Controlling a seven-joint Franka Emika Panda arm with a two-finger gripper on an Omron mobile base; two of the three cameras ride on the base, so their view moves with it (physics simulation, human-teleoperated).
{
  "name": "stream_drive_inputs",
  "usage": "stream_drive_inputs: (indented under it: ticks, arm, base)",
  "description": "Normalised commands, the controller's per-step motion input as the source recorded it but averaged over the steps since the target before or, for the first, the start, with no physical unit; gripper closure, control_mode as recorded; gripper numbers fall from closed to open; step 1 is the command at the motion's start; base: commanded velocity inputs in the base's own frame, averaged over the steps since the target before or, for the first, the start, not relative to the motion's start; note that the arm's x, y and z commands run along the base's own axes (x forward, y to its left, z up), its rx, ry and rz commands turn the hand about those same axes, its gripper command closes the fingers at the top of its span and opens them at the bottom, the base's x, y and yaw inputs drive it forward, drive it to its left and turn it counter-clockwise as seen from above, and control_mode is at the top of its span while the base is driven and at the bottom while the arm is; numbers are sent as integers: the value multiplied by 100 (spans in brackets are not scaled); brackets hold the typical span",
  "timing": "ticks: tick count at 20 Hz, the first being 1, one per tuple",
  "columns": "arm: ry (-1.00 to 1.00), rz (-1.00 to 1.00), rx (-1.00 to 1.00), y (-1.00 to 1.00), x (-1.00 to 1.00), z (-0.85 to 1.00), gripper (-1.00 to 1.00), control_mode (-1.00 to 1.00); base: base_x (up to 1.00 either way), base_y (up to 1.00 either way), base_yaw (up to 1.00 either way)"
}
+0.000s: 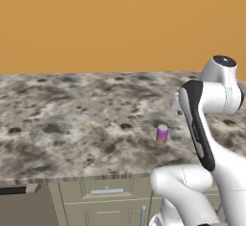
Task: Move the drinks to the dining counter.
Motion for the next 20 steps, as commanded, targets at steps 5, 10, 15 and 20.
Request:
stream_drive_inputs:
  ticks: [5,10,15,20]
  arm:
    - [0,6,0,10,-44,11,-100,-100]
    - [0,24,-7,46,-12,11,-100,-100]
    - [0,15,-4,14,-3,7,-100,100]
    - [0,0,0,0,0,0,-100,100]
  base:
    - [0,0,0]
    - [0,0,0]
    - [-2,0,0]
    - [0,-18,-49]
